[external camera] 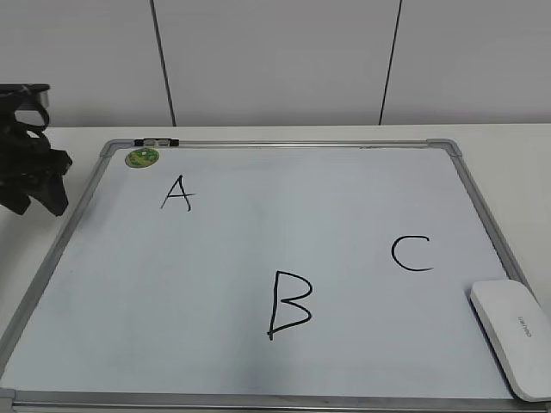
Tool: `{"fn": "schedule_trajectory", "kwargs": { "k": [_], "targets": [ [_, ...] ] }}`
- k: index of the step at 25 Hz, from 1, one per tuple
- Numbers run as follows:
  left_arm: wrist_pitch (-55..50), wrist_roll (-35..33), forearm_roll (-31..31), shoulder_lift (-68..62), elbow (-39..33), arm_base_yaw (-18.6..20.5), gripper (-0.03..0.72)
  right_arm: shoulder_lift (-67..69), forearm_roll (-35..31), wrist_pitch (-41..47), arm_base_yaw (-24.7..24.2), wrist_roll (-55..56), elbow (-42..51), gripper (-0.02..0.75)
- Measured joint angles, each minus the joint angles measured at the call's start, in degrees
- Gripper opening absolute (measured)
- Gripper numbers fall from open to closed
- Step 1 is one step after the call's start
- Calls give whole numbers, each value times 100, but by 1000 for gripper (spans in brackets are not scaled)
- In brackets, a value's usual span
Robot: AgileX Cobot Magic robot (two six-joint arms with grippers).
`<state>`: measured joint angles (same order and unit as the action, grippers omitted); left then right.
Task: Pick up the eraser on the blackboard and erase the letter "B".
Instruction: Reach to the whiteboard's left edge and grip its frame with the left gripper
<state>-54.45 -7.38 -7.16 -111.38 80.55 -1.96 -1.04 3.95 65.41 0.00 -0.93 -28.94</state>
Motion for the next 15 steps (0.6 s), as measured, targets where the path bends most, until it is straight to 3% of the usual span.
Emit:
{"fn": "schedule_trajectory", "kwargs": {
  "k": [15],
  "targets": [
    [82, -21, 10, -341, 68, 19, 357, 0, 0, 0, 0, 0, 0, 574]
  ]
}}
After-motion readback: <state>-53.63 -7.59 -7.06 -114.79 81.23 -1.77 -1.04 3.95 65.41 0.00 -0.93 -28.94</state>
